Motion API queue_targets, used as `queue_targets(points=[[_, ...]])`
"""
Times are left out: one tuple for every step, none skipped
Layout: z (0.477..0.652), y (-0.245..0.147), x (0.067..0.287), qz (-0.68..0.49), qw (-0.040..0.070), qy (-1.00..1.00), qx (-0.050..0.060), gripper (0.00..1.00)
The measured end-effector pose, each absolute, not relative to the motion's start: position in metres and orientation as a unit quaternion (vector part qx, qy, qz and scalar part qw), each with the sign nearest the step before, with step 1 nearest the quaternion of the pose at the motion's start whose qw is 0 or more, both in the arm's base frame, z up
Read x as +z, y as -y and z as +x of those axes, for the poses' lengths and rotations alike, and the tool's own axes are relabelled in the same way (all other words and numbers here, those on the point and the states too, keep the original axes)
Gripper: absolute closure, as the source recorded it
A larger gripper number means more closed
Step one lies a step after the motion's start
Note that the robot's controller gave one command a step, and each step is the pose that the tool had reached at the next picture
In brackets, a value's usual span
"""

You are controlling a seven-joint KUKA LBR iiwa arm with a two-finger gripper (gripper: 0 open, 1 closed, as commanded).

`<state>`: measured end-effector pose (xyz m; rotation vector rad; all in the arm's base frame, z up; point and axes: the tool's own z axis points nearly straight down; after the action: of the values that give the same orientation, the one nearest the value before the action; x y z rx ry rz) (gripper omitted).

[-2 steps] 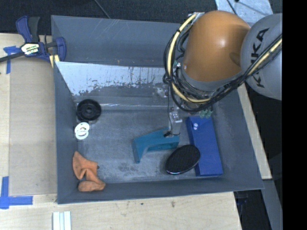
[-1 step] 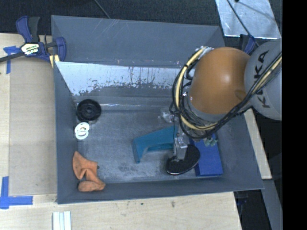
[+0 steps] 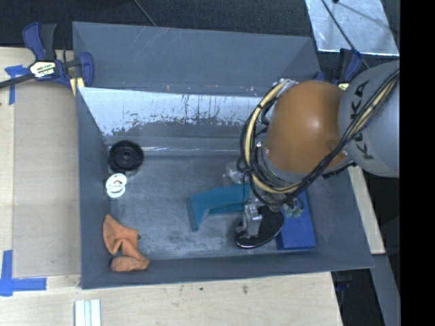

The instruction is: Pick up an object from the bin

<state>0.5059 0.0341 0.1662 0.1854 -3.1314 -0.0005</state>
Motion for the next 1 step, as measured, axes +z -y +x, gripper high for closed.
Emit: queue_targets(points=[[0.5329,-0.0365,0.1335,0.068,-0.003,0.998,0.0,0.0]])
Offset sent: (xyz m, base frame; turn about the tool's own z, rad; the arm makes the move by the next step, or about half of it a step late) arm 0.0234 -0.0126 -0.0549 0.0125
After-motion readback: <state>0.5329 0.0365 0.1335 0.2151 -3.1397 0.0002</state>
